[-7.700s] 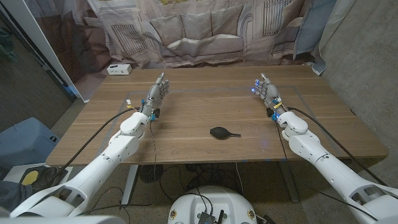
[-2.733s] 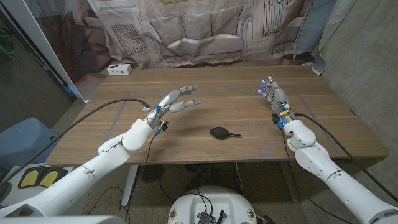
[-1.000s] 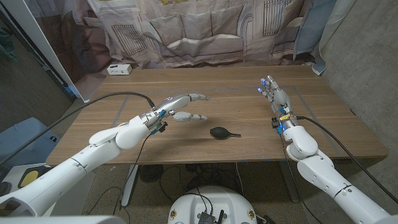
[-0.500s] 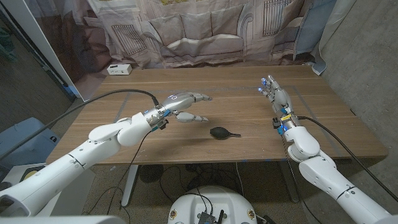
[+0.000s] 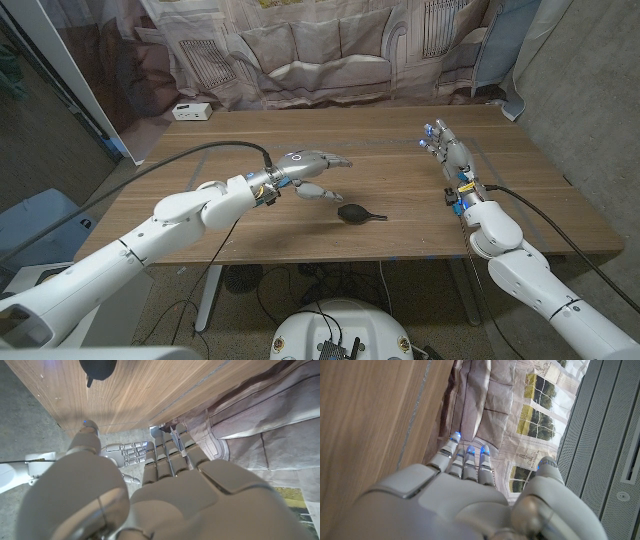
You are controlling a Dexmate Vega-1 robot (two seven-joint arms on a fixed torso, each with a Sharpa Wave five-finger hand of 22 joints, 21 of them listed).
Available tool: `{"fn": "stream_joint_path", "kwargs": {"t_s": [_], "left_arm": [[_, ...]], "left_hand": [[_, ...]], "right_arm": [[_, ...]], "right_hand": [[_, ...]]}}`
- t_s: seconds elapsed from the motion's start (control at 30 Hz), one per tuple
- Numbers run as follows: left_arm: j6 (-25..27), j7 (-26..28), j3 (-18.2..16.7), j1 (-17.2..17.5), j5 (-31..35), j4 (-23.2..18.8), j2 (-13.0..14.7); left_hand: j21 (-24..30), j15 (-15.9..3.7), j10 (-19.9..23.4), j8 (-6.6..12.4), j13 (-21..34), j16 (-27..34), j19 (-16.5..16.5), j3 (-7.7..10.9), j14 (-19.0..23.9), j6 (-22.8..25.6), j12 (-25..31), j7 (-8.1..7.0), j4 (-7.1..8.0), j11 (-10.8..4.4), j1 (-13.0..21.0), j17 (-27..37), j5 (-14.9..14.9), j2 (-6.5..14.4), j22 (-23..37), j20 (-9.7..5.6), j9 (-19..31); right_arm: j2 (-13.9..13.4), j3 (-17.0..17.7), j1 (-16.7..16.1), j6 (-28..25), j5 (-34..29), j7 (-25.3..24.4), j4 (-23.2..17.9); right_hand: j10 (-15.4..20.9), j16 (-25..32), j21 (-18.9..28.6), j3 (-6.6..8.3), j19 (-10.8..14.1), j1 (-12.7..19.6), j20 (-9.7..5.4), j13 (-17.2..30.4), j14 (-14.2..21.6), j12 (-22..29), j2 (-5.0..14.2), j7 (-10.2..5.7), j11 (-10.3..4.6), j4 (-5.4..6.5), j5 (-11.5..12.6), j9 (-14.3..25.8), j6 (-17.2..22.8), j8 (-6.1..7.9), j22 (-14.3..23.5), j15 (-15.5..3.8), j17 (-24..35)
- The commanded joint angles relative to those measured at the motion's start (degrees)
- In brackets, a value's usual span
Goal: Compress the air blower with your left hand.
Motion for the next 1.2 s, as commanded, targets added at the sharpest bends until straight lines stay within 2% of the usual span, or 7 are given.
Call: {"fn": "stream_joint_path", "kwargs": {"t_s": [0.03, 0.33, 0.43, 0.47, 0.83, 1.03, 1.2], "left_arm": [[7.4, -8.5, 3.1, -1.9, 3.5, -5.0, -0.3], [12.7, -14.8, 5.3, -2.8, 8.5, -9.6, -0.5], [14.2, -16.6, 6.1, -2.8, 10.0, -11.0, -0.9], [14.3, -16.7, 6.1, -2.9, 10.0, -11.0, -0.9], [18.7, -22.5, 8.0, -3.0, 14.4, -14.5, -2.3], [21.0, -29.6, 9.7, -4.9, 17.3, -15.9, -3.4], [21.4, -32.3, 10.2, -5.5, 19.1, -16.6, -3.7]], "left_hand": [[-0.8, 0.35, -1.5, -0.34, 0.1, -0.4, -0.9, 0.27, -1.3, -1.5, -0.5, 0.34, 0.46, 0.11, 1.0, 0.2, -0.1, -0.1, 0.1, -0.19, 0.3], [-1.3, 0.24, -2.2, -0.3, 0.2, -0.4, -1.0, 0.11, -2.3, -2.6, -0.7, 0.23, 0.72, -0.18, 1.1, 0.2, -0.1, -0.4, 0.2, -0.4, 0.3], [-1.5, -0.39, -2.0, -0.19, 0.2, -0.3, -1.3, 0.08, -2.2, -2.5, -0.6, -0.02, 0.75, -0.28, 1.2, 0.2, -0.1, -0.5, 0.2, -0.36, 0.3], [-1.8, -0.62, -2.2, -0.08, 0.2, -0.3, -1.7, 0.06, -2.5, -2.5, -0.7, -0.28, 0.78, -1.02, 1.3, 0.2, 0.0, -0.5, 0.2, -0.36, 0.3], [-2.1, -1.22, -1.3, 0.26, 0.3, 0.2, -1.2, 0.1, -1.5, -2.2, -0.2, -0.62, 0.8, -1.38, 2.0, 0.1, 0.1, -0.6, 0.2, -0.94, 0.3], [-2.7, -0.28, -3.4, -0.14, 0.3, -0.3, -1.4, 0.07, -3.1, -4.0, -0.9, -0.22, 0.91, -0.55, 2.6, 0.2, 0.1, -0.7, 0.3, -1.33, 0.3], [-3.0, -0.35, -4.0, -0.36, 0.4, -0.3, -1.9, -0.09, -3.5, -5.1, -1.0, 0.04, 1.09, -0.52, 2.6, 0.2, 0.1, -0.8, 0.3, -1.22, 0.3]], "right_arm": [[-0.8, 1.2, 0.7, 0.4, 2.8, 3.0, 2.1], [-0.4, 1.3, 1.6, 2.4, 5.0, 6.0, 5.3], [-0.4, 1.3, 2.1, 3.2, 5.7, 7.5, 6.6], [-0.4, 1.3, 2.1, 3.2, 5.7, 7.6, 6.7], [-1.2, 2.0, 2.5, 3.5, 7.8, 10.0, 8.3], [-1.1, 2.1, 2.6, 3.6, 8.2, 10.1, 8.7], [-0.8, 2.2, 2.2, 3.9, 8.3, 9.9, 8.8]], "right_hand": [[0.6, 0.2, 0.3, 0.24, 0.5, 0.2, -0.06, 0.1, 0.4, 0.1, 0.3, 0.49, 0.16, -0.27, 0.0, 0.2, 0.0, -0.15, 0.1, 0.27, 0.1], [0.7, 0.2, 0.3, 0.25, 0.5, 0.2, -0.01, 0.1, 0.4, 0.1, 0.34, 0.48, 0.19, -0.29, 0.0, 0.2, 0.0, -0.16, 0.1, 0.3, 0.1], [0.8, 0.2, 0.3, 0.24, 0.4, 0.2, 0.07, 0.1, 0.4, 0.1, 0.36, 0.47, 0.26, -0.27, 0.0, 0.2, 0.0, -0.15, 0.1, 0.24, 0.1], [0.8, 0.2, 0.2, 0.24, 0.4, 0.2, 0.09, 0.1, 0.5, 0.1, 0.37, 0.47, 0.26, -0.27, 0.0, 0.2, 0.0, -0.16, 0.1, 0.27, 0.1], [0.9, 0.3, 0.2, 0.19, 0.4, 0.1, 0.02, 0.1, 0.5, 0.2, 0.42, 0.52, 0.31, -0.2, 0.0, 0.2, 0.1, -0.14, 0.1, 0.27, 0.1], [0.9, 0.3, 0.2, 0.17, 0.4, 0.1, 0.02, 0.1, 0.4, 0.2, 0.44, 0.46, 0.28, -0.17, 0.0, 0.2, 0.3, -0.1, 0.1, 0.26, 0.1], [1.0, 0.3, 0.2, 0.15, 0.3, 0.0, 0.13, 0.1, 0.4, 0.2, 0.44, 0.46, 0.16, -0.17, 0.0, 0.2, 0.3, -0.1, 0.1, 0.27, 0.1]]}}
